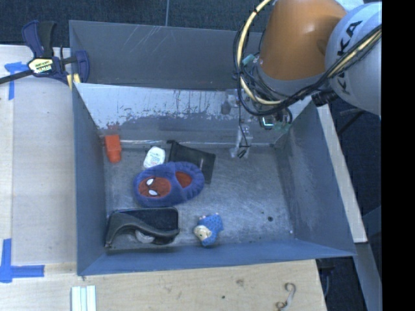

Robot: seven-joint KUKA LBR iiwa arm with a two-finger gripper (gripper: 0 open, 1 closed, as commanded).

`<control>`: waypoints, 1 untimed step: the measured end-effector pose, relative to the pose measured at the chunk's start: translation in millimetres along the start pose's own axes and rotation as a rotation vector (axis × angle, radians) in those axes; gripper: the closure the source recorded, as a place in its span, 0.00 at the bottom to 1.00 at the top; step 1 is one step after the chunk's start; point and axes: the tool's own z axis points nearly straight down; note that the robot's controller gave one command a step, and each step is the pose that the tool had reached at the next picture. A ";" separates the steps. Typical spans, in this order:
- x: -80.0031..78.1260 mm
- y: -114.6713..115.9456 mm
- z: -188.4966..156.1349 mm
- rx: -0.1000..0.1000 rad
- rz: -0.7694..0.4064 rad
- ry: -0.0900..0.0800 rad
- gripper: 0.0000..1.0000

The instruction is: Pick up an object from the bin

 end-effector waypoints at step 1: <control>15.2 15.6 162.8 0.000 0.209 0.001 0.00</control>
Offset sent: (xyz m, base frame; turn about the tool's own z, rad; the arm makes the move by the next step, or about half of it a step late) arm -0.0145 0.0165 -0.1592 0.2093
